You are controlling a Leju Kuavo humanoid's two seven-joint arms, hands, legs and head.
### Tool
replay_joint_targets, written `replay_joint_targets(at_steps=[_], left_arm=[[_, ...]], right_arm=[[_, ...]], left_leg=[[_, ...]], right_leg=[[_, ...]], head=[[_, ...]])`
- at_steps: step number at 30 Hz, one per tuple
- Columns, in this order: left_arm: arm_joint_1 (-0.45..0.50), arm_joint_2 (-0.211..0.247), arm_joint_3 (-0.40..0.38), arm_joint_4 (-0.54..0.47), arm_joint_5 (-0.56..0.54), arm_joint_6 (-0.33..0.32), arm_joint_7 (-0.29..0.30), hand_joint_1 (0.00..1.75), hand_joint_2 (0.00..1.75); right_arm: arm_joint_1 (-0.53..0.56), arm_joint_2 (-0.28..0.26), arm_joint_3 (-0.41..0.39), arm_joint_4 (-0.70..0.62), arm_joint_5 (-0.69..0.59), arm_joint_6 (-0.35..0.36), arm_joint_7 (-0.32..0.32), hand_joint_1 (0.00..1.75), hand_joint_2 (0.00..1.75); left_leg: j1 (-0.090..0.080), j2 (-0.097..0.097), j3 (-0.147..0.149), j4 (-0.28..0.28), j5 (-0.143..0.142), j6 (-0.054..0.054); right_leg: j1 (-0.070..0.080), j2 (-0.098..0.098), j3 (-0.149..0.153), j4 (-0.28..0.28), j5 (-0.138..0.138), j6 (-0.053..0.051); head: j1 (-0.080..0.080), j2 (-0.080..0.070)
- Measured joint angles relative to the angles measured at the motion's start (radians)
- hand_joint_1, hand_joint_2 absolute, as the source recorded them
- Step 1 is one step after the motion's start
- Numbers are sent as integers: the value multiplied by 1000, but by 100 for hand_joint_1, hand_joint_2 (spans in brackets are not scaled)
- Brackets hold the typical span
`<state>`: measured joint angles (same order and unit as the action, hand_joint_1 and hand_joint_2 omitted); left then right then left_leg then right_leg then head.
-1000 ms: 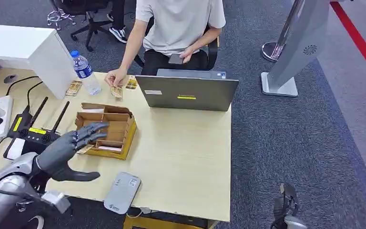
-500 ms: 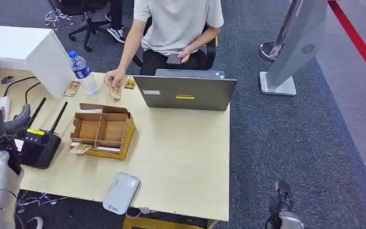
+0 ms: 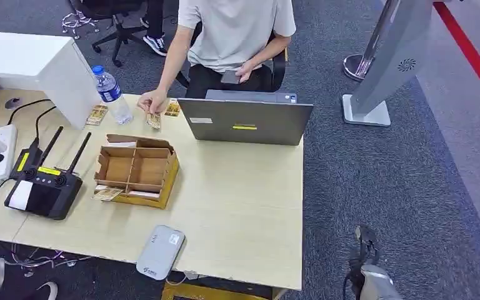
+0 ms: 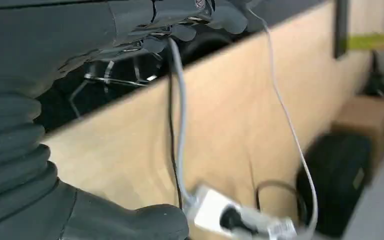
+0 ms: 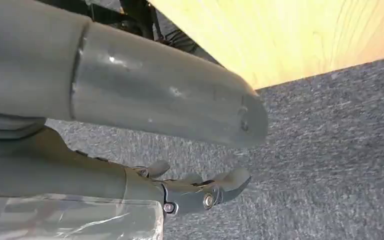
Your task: Pass the card to the sensor for recognition and then transmit it.
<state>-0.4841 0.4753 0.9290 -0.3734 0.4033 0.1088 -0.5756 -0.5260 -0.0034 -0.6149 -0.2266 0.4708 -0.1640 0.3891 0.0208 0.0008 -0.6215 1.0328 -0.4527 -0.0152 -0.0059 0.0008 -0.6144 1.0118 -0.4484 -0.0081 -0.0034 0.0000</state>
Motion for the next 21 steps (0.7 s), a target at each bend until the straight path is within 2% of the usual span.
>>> replay_joint_targets(at_steps=[4,8,12,13,17,18,19,20,21], left_arm=[[75,15,109,42,95,50,99,0,175],[190,-5,199,76,133,75,188,0,175],[257,-46,241,97,136,85,207,0,175],[264,-52,247,98,133,93,209,0,0],[277,-76,251,107,44,181,230,0,0],[279,-91,244,109,-6,208,236,0,175],[281,-107,235,113,-54,223,243,0,175],[281,-128,218,117,-109,227,255,0,175],[280,-153,192,121,-167,225,271,0,175]], right_arm=[[-12,8,0,0,12,-8,17,0,0],[-22,13,0,0,13,-24,17,0,0],[-31,18,0,0,14,-33,17,0,0],[-33,19,0,0,14,-33,17,0,0],[-37,21,0,0,29,-35,31,0,0],[-38,23,0,0,35,-34,37,0,0],[-39,24,0,0,40,-34,42,0,0],[-40,26,0,0,49,-34,48,0,175],[-41,28,0,0,56,-31,53,0,175]], left_leg=[[-1,4,2,0,-1,0],[-1,5,2,0,-3,1],[0,2,1,0,-3,1],[0,2,1,0,-3,1],[0,1,1,0,-3,1],[-1,1,2,0,-3,1],[-1,1,2,1,-3,1],[-1,0,2,1,-3,1],[-1,-1,2,1,-3,2]], right_leg=[[0,5,0,-1,0,0],[0,5,-1,-2,-1,2],[0,3,0,-2,-2,3],[0,2,0,-2,-2,3],[0,2,0,-2,-2,3],[-1,1,0,-2,-2,3],[-1,1,0,-2,-2,3],[-1,0,0,-2,-2,3],[-1,-1,1,-2,-2,3]], head=[[-1,0],[0,0],[0,0],[0,0],[0,0],[-1,0],[-1,0],[0,0],[-1,0]])
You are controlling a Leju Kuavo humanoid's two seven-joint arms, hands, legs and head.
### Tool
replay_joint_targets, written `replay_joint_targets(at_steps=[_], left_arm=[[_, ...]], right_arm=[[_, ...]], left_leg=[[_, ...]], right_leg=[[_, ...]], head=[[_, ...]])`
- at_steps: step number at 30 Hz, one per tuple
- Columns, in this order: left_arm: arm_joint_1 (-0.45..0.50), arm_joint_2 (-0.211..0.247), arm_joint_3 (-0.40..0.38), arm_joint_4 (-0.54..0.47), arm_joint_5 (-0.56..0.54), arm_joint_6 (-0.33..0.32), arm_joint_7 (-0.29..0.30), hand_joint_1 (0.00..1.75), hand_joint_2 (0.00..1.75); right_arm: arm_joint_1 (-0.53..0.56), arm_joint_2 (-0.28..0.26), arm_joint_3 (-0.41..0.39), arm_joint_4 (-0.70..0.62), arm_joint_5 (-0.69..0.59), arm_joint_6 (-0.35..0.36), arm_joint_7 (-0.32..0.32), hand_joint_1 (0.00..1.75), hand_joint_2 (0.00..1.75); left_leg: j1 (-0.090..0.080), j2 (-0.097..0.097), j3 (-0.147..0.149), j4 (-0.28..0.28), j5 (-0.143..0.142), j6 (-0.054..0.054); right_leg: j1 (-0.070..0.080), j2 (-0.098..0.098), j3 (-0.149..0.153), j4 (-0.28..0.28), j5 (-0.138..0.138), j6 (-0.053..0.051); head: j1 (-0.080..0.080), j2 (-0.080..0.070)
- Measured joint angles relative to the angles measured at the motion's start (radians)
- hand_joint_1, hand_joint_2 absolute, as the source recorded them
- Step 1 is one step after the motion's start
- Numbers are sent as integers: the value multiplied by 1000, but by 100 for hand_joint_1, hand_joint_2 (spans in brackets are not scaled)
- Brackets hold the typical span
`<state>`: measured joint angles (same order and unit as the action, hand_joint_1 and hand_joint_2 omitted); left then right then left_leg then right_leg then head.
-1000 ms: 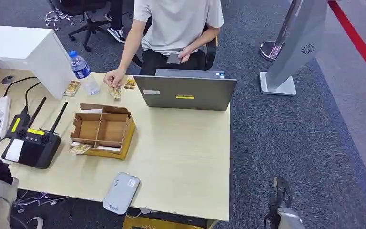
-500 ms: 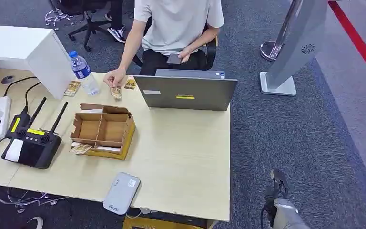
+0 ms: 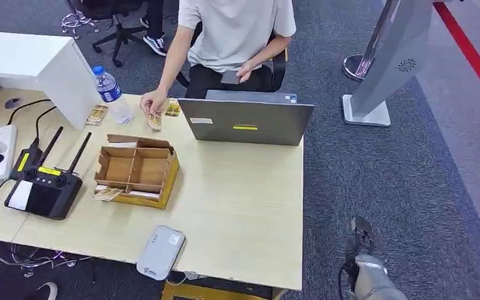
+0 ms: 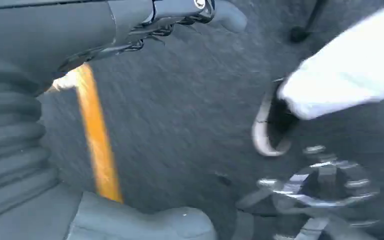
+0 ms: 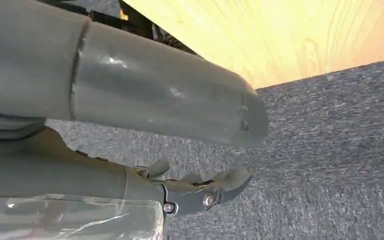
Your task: Pass the card to the sensor for recognition and then transmit it.
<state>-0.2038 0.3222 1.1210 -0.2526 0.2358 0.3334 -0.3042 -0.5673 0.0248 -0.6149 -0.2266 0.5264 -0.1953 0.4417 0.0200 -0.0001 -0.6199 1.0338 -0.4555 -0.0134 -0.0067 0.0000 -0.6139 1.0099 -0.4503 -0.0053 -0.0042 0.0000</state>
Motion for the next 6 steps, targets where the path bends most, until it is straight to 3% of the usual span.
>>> replay_joint_targets(at_steps=[3,6], left_arm=[[-11,-95,-119,12,-155,-54,42,0,175],[-31,-180,-223,19,-242,-91,64,0,175]], right_arm=[[-7,8,2,0,24,14,15,0,175],[-13,15,5,0,35,23,23,0,175]], left_leg=[[-2,-1,0,0,1,1],[-2,-1,0,0,1,2]], right_leg=[[-1,-2,1,0,0,1],[-2,-1,1,0,1,2]], head=[[0,0],[1,0]])
